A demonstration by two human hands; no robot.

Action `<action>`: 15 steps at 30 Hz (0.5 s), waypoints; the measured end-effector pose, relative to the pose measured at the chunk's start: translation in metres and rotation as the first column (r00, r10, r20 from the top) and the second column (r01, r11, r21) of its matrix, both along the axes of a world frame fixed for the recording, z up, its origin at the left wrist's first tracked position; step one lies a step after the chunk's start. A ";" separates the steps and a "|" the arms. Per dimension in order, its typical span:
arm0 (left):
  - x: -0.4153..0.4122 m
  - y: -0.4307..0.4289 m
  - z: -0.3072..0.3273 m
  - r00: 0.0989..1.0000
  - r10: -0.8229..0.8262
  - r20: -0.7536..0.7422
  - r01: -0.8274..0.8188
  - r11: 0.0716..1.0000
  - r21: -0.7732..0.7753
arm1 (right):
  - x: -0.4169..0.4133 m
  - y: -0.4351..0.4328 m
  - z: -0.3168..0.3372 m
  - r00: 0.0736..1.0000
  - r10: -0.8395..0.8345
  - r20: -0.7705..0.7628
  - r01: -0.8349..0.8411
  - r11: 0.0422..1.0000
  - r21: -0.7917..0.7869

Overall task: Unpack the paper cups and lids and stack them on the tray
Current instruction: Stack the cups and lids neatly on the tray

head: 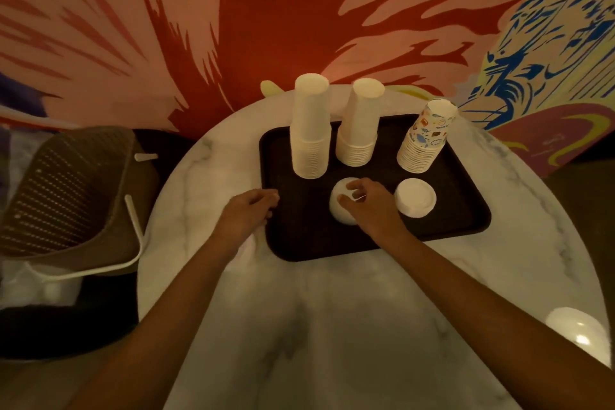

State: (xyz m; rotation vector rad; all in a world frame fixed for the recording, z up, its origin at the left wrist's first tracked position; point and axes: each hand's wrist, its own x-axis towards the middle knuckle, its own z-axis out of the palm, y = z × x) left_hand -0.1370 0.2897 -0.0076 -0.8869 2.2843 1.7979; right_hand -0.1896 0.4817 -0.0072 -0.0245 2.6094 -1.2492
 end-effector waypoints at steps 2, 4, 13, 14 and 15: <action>0.021 -0.025 -0.001 0.999 0.042 -0.007 -0.042 0.998 -0.041 | 0.014 -0.023 0.001 0.997 0.069 0.044 -0.068 0.998 -0.016; 0.039 -0.046 -0.007 0.997 0.079 0.012 -0.078 0.994 -0.071 | 0.027 -0.046 0.000 0.988 0.140 0.067 -0.139 0.990 -0.024; 0.074 -0.091 -0.037 0.972 0.154 0.180 -0.157 0.988 0.003 | 0.060 -0.126 -0.020 0.937 0.293 0.189 -0.299 0.954 0.002; 0.075 -0.091 -0.039 0.965 0.164 0.205 -0.173 0.984 0.029 | 0.061 -0.131 -0.023 0.929 0.294 0.225 -0.308 0.951 0.029; 0.075 -0.090 -0.040 0.961 0.168 0.221 -0.186 0.981 0.064 | 0.062 -0.135 -0.025 0.920 0.294 0.261 -0.317 0.947 0.051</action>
